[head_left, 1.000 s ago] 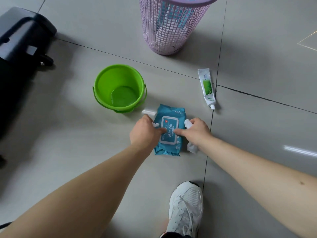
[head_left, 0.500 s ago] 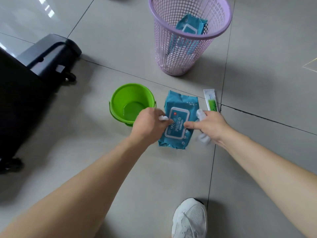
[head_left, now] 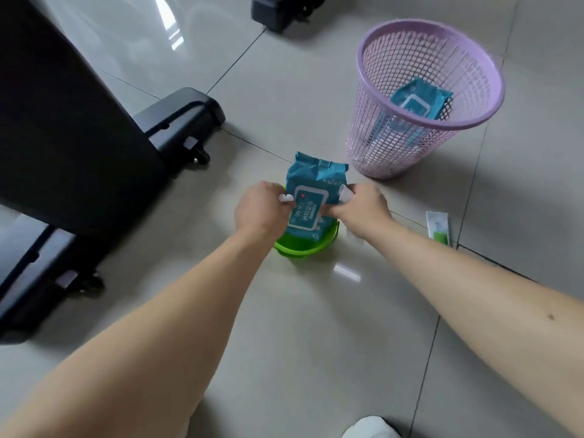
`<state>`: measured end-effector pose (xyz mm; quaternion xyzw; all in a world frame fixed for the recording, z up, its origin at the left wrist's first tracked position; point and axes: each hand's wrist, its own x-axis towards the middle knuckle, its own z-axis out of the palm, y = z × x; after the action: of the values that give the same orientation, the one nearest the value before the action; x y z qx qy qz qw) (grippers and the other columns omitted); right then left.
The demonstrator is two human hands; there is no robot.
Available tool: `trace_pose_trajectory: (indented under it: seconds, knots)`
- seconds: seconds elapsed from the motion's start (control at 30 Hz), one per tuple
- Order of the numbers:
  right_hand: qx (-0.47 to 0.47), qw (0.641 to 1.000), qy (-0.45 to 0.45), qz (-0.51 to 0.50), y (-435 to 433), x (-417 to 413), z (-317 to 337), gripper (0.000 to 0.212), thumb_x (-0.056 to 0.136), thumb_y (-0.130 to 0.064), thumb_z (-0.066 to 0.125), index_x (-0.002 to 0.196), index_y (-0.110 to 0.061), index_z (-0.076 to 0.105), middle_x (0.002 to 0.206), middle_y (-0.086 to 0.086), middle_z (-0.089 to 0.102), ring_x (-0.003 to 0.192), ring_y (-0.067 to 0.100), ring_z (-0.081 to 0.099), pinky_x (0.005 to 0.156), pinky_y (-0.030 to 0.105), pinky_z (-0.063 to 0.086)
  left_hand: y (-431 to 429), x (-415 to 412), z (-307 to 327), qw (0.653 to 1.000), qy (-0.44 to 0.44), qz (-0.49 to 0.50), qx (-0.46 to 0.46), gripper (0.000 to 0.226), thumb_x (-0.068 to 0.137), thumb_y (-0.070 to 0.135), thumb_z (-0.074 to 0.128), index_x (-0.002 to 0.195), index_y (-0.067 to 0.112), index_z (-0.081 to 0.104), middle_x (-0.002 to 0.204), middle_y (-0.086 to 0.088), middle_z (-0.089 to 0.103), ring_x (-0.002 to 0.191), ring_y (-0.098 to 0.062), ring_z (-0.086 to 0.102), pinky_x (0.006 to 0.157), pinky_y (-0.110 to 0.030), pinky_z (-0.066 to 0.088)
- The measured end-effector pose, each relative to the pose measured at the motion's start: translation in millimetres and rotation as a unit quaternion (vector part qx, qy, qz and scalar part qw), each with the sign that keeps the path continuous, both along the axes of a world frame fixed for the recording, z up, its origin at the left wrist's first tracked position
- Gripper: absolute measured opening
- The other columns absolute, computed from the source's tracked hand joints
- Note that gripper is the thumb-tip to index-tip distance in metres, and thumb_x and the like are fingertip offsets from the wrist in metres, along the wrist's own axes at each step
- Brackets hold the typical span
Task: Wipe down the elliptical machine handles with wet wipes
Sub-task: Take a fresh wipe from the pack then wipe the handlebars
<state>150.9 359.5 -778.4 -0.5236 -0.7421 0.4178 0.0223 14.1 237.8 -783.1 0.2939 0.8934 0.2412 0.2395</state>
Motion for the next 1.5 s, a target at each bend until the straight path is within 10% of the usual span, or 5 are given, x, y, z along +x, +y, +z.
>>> trace_pose_trajectory:
  seconds: [0.13,0.47,0.67,1.07,1.5]
  knots:
    - [-0.033,0.998,-0.022,-0.042,-7,-10,2,0.046,0.085,-0.025,0.084,0.126,-0.012,0.068,0.115,-0.006,0.06,0.103,0.016,0.057,0.087,0.033,0.048,-5,-6,-6,0.998,-0.04,0.033,-0.043,0.025,0.096,0.031,0.063,0.078,0.014,0.064,0.069,-0.004,0.063,0.078,-0.033,0.068,0.062,-0.031,0.045]
    - [-0.271,0.943,0.062,-0.182,-58,-48,108,0.002,0.083,-0.014,0.072,0.084,-0.013,0.073,0.095,0.011,0.075,0.098,0.034,0.074,0.095,0.048,0.059,-43,-58,114,0.991,-0.116,0.038,-0.051,0.022,0.087,0.027,0.067,0.104,0.018,0.078,0.098,-0.009,0.075,0.089,-0.032,0.072,0.083,-0.04,0.06]
    - [-0.395,0.905,0.112,-0.114,-106,-114,284,0.022,0.109,-0.024,0.05,0.104,-0.022,0.071,0.119,0.016,0.068,0.099,0.031,0.069,0.101,0.048,0.054,-105,-115,307,0.979,-0.196,0.005,-0.061,0.015,0.091,0.024,0.068,0.098,0.015,0.078,0.064,0.002,0.064,0.045,-0.006,0.054,0.048,-0.015,0.044]
    - [-0.402,0.887,0.196,0.113,-222,-257,759,0.031,0.109,-0.038,0.048,0.131,-0.027,0.066,0.121,-0.002,0.074,0.112,0.021,0.07,0.097,0.043,0.056,-243,-213,811,0.98,-0.188,0.064,-0.018,0.039,0.089,0.059,0.071,0.094,0.021,0.079,0.051,0.012,0.06,0.04,-0.004,0.05,0.042,-0.016,0.039]
    - [-0.387,0.846,0.247,0.27,-401,-407,923,0.026,0.11,-0.018,0.047,0.12,-0.01,0.069,0.11,0.015,0.075,0.097,0.03,0.069,0.089,0.05,0.057,-475,-300,964,0.952,-0.082,0.238,0.176,0.012,0.088,0.029,0.072,0.081,0.02,0.074,0.062,-0.009,0.061,0.049,-0.019,0.05,0.044,-0.022,0.031]
